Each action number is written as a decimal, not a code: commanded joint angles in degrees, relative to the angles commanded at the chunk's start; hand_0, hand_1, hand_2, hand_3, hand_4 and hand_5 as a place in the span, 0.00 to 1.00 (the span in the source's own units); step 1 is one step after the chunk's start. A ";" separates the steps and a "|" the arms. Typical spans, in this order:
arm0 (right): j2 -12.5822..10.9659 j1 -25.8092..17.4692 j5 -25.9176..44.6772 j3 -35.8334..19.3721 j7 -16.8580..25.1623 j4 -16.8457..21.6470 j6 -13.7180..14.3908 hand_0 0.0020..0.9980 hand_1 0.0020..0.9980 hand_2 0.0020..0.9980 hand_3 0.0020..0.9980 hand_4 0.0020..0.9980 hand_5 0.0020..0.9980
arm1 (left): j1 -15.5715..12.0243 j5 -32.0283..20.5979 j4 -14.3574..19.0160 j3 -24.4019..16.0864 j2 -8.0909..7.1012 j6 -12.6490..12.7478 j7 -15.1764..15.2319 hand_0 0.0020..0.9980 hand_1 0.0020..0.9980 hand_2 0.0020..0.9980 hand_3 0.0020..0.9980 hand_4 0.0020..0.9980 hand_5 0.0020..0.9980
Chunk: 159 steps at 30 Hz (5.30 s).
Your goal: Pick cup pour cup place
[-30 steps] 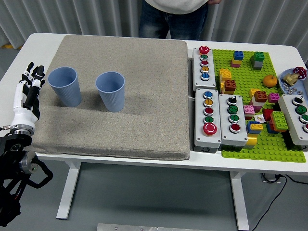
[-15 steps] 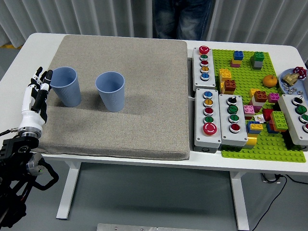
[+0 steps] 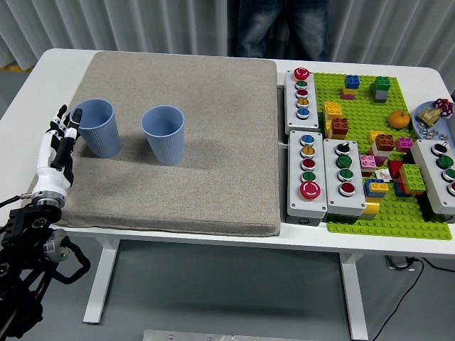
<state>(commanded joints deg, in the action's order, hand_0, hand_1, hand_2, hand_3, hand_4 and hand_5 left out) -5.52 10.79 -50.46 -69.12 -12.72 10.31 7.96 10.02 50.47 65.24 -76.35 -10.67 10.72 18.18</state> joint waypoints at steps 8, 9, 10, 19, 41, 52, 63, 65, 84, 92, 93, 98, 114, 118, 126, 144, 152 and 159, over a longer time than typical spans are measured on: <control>0.00 0.11 -0.01 0.00 -0.01 0.00 0.00 0.74 0.71 0.73 0.65 0.22 0.41 | 0.60 0.71 -1.07 0.33 0.39 -0.20 0.04 0.93 0.93 1.00 0.99 0.97 0.68; 0.01 0.12 -0.03 -0.01 -0.02 0.00 0.00 0.74 0.71 0.73 0.65 0.22 0.41 | 0.64 0.89 -1.13 0.37 0.45 -0.23 0.03 0.93 0.93 1.00 0.99 0.96 0.60; 0.01 0.12 -0.02 -0.01 -0.02 0.00 0.00 0.74 0.71 0.73 0.65 0.22 0.41 | 0.66 1.03 -1.16 0.40 0.48 -0.28 0.02 0.93 0.93 1.00 0.99 0.96 0.60; -0.02 0.27 0.02 -0.06 -0.01 0.00 0.00 0.74 0.71 0.73 0.65 0.22 0.41 | 0.83 2.39 -1.18 0.32 0.50 -1.08 0.04 0.93 0.93 1.00 1.00 0.97 0.55; -0.01 0.22 -0.06 -0.09 -0.04 0.00 -0.07 0.74 0.71 0.73 0.65 0.22 0.41 | 0.74 3.58 -0.86 0.15 0.38 -2.49 0.02 0.94 0.94 1.00 1.00 0.97 0.48; -0.01 0.20 -0.05 -0.10 -0.05 0.00 -0.11 0.74 0.71 0.73 0.65 0.22 0.41 | 0.74 4.29 -0.74 -0.02 0.33 -2.96 0.07 0.94 0.94 1.00 1.00 0.97 0.42; -0.06 0.34 0.00 -0.14 -0.04 0.00 -0.09 0.74 0.71 0.73 0.65 0.22 0.40 | 0.85 4.52 -0.93 -0.07 0.40 -3.34 -0.16 0.94 0.94 1.00 1.00 0.96 0.42; -0.06 0.35 0.05 -0.15 -0.04 0.00 -0.07 0.74 0.71 0.73 0.65 0.22 0.40 | 0.87 4.54 -0.97 -0.05 0.40 -3.33 -0.22 0.94 0.94 1.00 1.00 0.96 0.42; -0.09 0.38 0.10 -0.13 -0.02 0.00 -0.09 0.74 0.70 0.73 0.64 0.22 0.40 | 0.94 5.77 -1.25 -0.48 0.46 -3.55 -0.57 0.94 0.94 1.00 1.00 0.80 0.11; -0.07 0.32 0.05 -0.14 -0.02 0.00 -0.12 0.74 0.70 0.73 0.64 0.22 0.40 | 0.89 6.01 -1.48 -0.53 0.49 -3.40 -0.81 0.95 0.94 1.00 1.00 0.80 0.10; -0.06 0.28 0.05 -0.14 -0.01 0.00 -0.13 0.74 0.70 0.73 0.64 0.22 0.40 | 0.88 6.09 -1.53 -0.54 0.50 -3.36 -0.88 0.95 0.94 1.00 1.00 0.80 0.10; -0.05 0.16 -0.05 -0.16 -0.02 0.00 -0.14 0.74 0.70 0.73 0.64 0.22 0.40 | 0.95 6.24 -1.93 -0.58 0.54 -3.28 -1.06 0.94 0.95 1.00 1.00 0.80 0.10; -0.18 0.35 0.09 0.02 0.01 0.00 -0.17 0.74 0.70 0.73 0.65 0.22 0.40 | 2.23 6.23 -3.68 -0.32 0.66 -3.23 -1.32 0.94 0.95 1.00 1.00 0.82 0.14; -0.19 0.35 0.22 0.08 0.02 0.00 -0.15 0.74 0.70 0.73 0.65 0.22 0.40 | 2.36 6.28 -3.95 -0.23 0.75 -3.27 -1.37 0.94 0.95 1.00 1.00 0.82 0.14; -0.18 0.46 0.07 -0.04 -0.03 0.00 -0.17 0.74 0.70 0.73 0.65 0.23 0.40 | 2.41 6.49 -3.57 0.14 0.84 -3.36 -1.52 0.94 0.95 1.00 1.00 0.82 0.15; -0.23 0.55 0.14 -0.07 0.04 0.00 -0.18 0.74 0.70 0.73 0.65 0.22 0.40 | 2.91 6.73 -4.03 0.59 1.14 -3.31 -1.68 0.95 0.95 1.00 1.00 0.83 0.18; -0.23 0.53 -0.07 -0.17 0.00 0.00 -0.21 0.74 0.70 0.73 0.65 0.22 0.40 | 3.07 6.74 -4.35 0.52 1.16 -3.15 -1.75 0.95 0.95 1.00 1.00 0.83 0.18; -0.21 0.43 -0.17 -0.15 0.00 0.00 -0.25 0.74 0.70 0.73 0.65 0.22 0.40 | 3.26 6.70 -4.75 0.70 1.18 -3.12 -1.82 0.95 0.95 1.00 1.00 0.84 0.19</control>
<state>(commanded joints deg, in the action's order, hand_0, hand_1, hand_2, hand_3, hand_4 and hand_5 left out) -5.73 11.21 -50.63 -69.28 -12.72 10.31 7.71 13.28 57.17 60.50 -75.65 -9.49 7.61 16.36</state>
